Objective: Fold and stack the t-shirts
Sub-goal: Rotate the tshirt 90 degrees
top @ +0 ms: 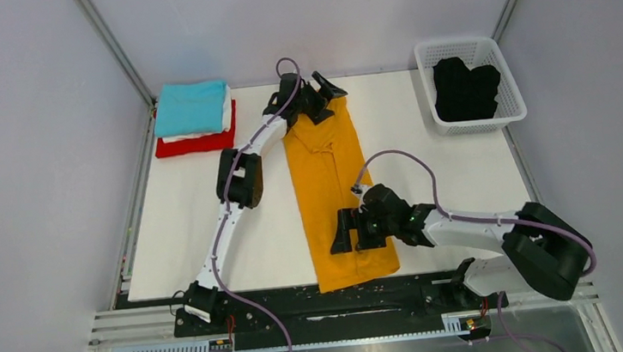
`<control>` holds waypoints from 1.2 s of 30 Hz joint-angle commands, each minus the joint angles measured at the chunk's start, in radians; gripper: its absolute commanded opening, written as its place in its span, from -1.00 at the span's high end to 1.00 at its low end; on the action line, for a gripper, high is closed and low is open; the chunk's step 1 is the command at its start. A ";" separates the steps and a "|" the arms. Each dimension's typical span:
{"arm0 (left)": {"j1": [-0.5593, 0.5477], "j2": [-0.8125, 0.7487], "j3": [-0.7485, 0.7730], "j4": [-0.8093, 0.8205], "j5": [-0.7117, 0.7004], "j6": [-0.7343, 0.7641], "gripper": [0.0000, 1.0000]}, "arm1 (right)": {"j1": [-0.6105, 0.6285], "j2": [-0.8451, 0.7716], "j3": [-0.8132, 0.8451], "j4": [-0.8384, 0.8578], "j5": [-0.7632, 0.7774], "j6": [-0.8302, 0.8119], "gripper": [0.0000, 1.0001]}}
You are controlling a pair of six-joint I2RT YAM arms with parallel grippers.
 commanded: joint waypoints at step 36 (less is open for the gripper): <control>-0.382 -1.608 -1.624 -0.202 -0.341 0.367 -0.98 | 0.082 -0.550 -0.125 -0.458 0.425 0.048 -0.97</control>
